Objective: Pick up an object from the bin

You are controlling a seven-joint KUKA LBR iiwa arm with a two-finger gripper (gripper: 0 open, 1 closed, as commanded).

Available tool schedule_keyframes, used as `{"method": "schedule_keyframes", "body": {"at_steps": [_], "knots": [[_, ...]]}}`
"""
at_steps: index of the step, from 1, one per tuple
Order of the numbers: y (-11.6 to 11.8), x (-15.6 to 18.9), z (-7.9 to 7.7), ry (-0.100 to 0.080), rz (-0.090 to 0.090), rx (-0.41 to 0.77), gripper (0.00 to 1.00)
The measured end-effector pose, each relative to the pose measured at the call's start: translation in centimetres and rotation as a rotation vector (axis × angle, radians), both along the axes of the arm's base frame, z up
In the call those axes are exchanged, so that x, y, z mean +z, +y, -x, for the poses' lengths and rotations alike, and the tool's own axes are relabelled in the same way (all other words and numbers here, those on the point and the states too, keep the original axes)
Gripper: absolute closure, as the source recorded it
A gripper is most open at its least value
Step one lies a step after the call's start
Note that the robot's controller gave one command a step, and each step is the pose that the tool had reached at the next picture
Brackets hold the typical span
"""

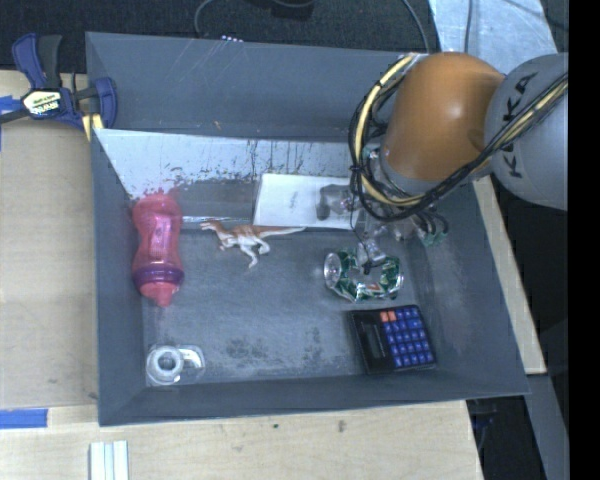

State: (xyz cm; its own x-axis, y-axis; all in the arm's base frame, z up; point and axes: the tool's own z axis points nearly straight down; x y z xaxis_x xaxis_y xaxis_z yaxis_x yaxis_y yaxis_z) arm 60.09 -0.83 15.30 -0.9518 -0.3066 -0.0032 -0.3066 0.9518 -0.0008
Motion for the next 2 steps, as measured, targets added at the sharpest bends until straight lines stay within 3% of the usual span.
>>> {"method": "schedule_keyframes", "body": {"at_steps": [1,2], "knots": [[-2.4,-1.6,-1.3,-0.005,-0.002,-0.196,0.0],[-2.9,-6.1,-1.8,-0.003,-0.002,-0.277,0.0]]}}
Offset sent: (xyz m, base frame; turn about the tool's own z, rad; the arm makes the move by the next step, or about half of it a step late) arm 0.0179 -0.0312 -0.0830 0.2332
